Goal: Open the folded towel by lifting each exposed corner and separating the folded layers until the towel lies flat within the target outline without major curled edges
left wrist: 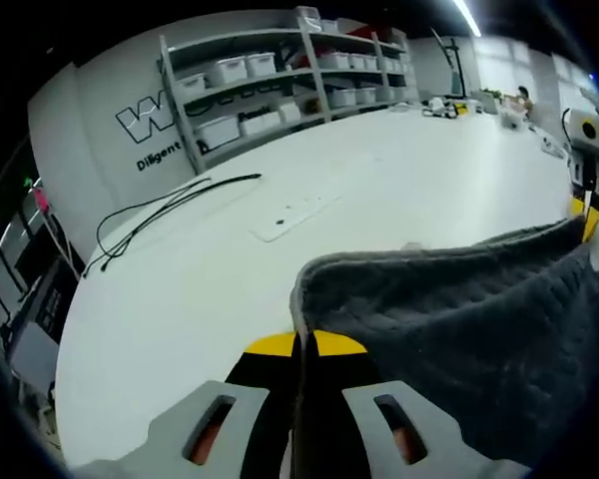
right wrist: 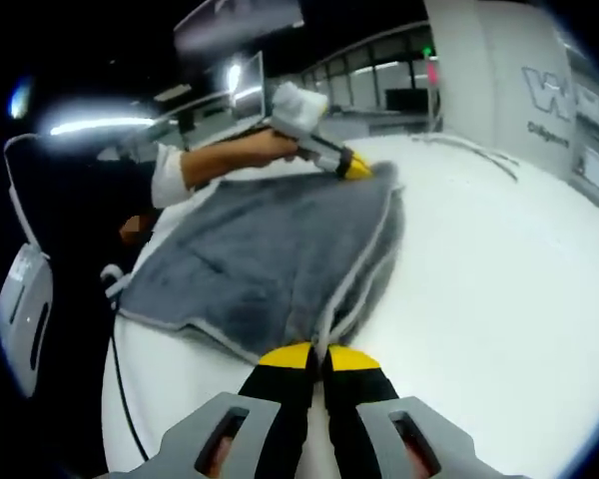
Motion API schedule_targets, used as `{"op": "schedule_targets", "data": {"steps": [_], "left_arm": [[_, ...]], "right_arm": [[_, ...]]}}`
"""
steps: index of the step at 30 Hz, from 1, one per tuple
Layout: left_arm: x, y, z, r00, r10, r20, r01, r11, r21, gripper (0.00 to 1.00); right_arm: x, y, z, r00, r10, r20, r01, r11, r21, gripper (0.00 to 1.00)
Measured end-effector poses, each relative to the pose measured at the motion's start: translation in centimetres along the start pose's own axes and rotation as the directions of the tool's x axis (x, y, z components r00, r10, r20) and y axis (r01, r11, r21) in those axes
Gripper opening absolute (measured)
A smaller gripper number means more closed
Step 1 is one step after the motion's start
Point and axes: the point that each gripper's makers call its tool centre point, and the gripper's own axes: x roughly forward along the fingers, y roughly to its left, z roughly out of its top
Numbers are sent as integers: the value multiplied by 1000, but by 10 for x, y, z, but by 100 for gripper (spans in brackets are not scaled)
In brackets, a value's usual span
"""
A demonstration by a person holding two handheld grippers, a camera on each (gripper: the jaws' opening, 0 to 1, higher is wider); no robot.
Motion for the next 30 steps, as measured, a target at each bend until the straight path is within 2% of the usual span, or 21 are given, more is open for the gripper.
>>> {"op": "schedule_targets", "data": {"steps": [5,21,30], "left_arm": [[5,-5,5,1000,-6,1,6,1000,8,4],[24,-21,21,1000,-22,7,22,1000,3,4],[36,-38,33,999,-43,15,43,999,20,4]], "right_arm": [[-3,2,-3,1000,19,-2,-19,1000,19,0],[-10,7,-11,999,41,-24,-40,999,9,0],[-15,14,-19,997,72,-26,-71,997,23,0]]}}
